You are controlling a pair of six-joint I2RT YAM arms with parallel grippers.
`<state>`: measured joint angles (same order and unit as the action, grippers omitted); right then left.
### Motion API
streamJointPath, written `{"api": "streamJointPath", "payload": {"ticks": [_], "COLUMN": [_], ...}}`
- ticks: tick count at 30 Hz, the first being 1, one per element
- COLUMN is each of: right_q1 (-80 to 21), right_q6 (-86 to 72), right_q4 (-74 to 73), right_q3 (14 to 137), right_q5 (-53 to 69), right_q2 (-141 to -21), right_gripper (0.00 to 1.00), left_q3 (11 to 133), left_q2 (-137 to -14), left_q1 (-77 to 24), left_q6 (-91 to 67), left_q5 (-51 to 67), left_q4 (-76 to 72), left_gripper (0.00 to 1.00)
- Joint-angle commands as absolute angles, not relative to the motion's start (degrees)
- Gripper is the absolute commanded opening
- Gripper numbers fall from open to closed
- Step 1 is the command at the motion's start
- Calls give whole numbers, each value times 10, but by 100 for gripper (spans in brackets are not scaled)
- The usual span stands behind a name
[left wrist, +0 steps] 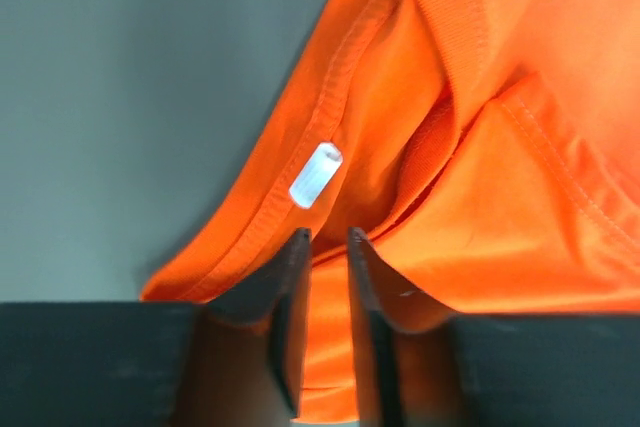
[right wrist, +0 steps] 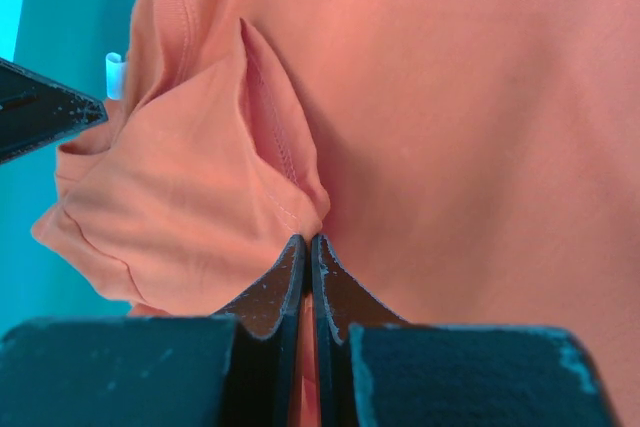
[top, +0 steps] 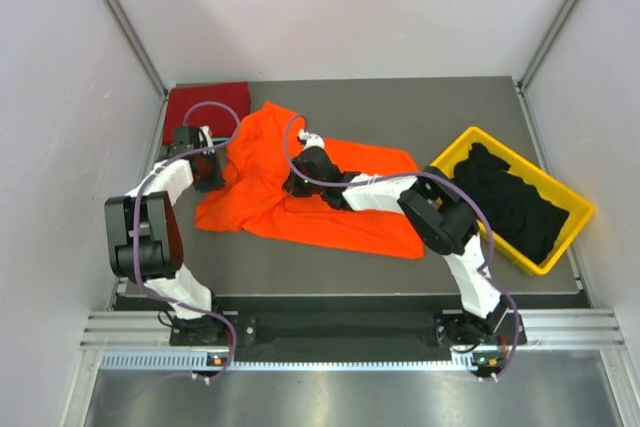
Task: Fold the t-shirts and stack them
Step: Fold the tshirt
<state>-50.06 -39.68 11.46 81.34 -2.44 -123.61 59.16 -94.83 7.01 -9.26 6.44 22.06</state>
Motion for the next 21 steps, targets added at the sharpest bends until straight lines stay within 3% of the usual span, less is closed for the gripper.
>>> {"api": "streamJointPath", "payload": {"ticks": [1,8,21], "right_q1": [-494,-494,-491], "right_q6": [-396,-396,-393], "right_q4": [142,140,142], "right_q3": [813,817,815], "right_q5": [-24,-18,-14], "right_q2": [-1208,-1215,-1213], "right_gripper": [0,0,0], "left_q3": [618,618,624], "left_q2": [-962,-973,-976], "left_q1": [69,67,43], "left_q6": [-35,-11,-4], "left_q5": [109,166,142], "left_q4": [221,212,221], "left_gripper": [29,33,31]}}
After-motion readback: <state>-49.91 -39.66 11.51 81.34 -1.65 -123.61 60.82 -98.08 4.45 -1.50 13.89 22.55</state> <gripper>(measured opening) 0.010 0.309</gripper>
